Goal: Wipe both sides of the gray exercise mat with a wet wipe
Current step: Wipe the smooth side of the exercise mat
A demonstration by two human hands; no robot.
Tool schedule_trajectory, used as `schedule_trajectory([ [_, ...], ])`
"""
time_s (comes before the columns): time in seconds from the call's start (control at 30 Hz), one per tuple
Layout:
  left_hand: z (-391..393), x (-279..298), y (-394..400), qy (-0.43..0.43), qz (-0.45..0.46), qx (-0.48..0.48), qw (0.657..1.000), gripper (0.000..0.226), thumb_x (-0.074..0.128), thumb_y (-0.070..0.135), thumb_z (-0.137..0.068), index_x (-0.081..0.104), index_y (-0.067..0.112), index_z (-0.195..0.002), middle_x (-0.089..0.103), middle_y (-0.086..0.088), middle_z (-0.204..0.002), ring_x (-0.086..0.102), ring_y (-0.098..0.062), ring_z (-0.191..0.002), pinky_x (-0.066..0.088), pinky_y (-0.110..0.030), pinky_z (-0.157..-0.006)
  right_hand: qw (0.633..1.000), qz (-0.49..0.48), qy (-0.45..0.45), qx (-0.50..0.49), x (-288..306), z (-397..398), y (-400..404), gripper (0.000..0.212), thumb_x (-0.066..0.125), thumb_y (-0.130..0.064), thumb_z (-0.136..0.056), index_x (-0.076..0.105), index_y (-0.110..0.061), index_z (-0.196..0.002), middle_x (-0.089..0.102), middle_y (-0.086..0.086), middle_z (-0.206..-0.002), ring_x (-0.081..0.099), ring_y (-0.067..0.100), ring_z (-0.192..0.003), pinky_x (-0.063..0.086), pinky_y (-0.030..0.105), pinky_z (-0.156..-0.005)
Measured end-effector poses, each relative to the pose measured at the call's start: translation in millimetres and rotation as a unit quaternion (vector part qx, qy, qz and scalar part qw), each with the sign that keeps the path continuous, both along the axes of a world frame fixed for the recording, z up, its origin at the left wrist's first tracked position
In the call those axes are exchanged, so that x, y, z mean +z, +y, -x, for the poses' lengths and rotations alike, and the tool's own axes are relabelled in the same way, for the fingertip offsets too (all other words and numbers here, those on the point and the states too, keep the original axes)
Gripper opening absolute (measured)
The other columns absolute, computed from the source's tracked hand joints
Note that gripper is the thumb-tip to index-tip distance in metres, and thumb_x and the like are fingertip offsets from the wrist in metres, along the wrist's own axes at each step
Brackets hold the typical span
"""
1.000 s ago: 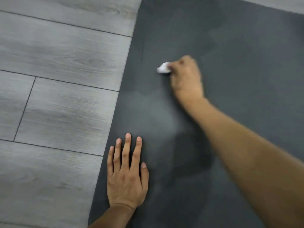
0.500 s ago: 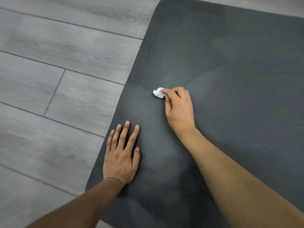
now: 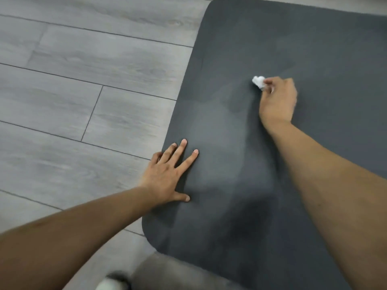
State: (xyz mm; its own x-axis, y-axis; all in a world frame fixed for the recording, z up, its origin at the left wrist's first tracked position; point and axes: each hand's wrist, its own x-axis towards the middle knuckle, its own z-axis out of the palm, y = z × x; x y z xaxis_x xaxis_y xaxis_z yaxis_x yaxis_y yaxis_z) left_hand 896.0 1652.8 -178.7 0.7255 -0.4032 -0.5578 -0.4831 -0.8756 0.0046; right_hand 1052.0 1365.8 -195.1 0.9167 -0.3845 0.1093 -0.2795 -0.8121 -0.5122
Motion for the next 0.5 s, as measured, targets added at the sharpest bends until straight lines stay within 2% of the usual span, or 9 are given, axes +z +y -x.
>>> schedule_trajectory([
  [0.07, 0.9, -8.5, 5.6, -0.028, 0.029, -0.007, 0.999, 0.128, 0.053, 0.089, -0.072, -0.037, 0.041, -0.149, -0.036, -0.003, -0.164, -0.011, -0.027, -0.157, 0.011, -0.045, -0.122, 0.999, 0.017, 0.015, -0.024, -11.3, 4.2, 12.8, 0.027, 0.049, -0.017, -0.094, 0.069, -0.015, -0.112, 0.057, 0.016, -0.111, 0.056, 0.034, -0.101, 0.039, 0.034, -0.087],
  [0.13, 0.0, -12.0, 12.5, -0.046, 0.056, -0.010, 0.997, 0.126, 0.051, 0.090, -0.072, -0.034, 0.041, -0.151, -0.034, -0.003, -0.165, -0.010, -0.027, -0.157, 0.010, -0.045, -0.121, 0.999, 0.024, 0.010, 0.027, -17.3, 8.7, 59.1, 0.026, 0.051, -0.016, -0.093, 0.071, -0.016, -0.109, 0.059, 0.015, -0.106, 0.057, 0.034, -0.097, 0.038, 0.034, -0.082],
  [0.23, 4.5, -12.5, 12.4, -0.048, 0.067, -0.006, 0.997, 0.123, 0.051, 0.089, -0.074, -0.033, 0.042, -0.151, -0.031, -0.005, -0.166, -0.010, -0.028, -0.157, 0.008, -0.045, -0.122, 0.973, 0.008, 0.015, 0.229, -14.2, 39.9, 149.9, 0.024, 0.057, -0.012, -0.089, 0.074, -0.022, -0.103, 0.059, 0.011, -0.093, 0.056, 0.030, -0.086, 0.040, 0.033, -0.073],
  [0.33, 2.9, -9.4, 11.1, -0.046, 0.077, -0.002, 0.996, 0.122, 0.055, 0.086, -0.076, -0.031, 0.043, -0.151, -0.030, -0.005, -0.166, -0.012, -0.028, -0.157, 0.008, -0.046, -0.122, 0.920, 0.036, -0.013, 0.389, -15.5, 40.1, 158.9, 0.019, 0.063, -0.007, -0.084, 0.074, -0.015, -0.097, 0.058, 0.013, -0.084, 0.056, 0.032, -0.077, 0.047, 0.037, -0.067],
  [0.4, 3.6, -9.9, 11.5, -0.042, 0.079, 0.004, 0.996, 0.124, 0.057, 0.084, -0.075, -0.030, 0.041, -0.153, -0.033, -0.004, -0.165, -0.012, -0.027, -0.157, 0.009, -0.046, -0.122, 0.917, 0.119, -0.023, 0.380, -14.7, 10.2, 126.7, 0.014, 0.058, -0.008, -0.084, 0.070, -0.006, -0.090, 0.058, 0.018, -0.084, 0.057, 0.038, -0.078, 0.047, 0.042, -0.064],
  [0.5, 2.2, -10.1, 9.4, -0.044, 0.074, 0.000, 0.996, 0.125, 0.057, 0.084, -0.076, -0.030, 0.040, -0.153, -0.035, -0.003, -0.164, -0.013, -0.027, -0.157, 0.009, -0.046, -0.123, 0.962, 0.166, 0.018, 0.215, -11.5, -29.0, 82.7, 0.018, 0.050, -0.003, -0.086, 0.066, -0.001, -0.094, 0.059, 0.024, -0.096, 0.055, 0.041, -0.088, 0.040, 0.046, -0.076],
])
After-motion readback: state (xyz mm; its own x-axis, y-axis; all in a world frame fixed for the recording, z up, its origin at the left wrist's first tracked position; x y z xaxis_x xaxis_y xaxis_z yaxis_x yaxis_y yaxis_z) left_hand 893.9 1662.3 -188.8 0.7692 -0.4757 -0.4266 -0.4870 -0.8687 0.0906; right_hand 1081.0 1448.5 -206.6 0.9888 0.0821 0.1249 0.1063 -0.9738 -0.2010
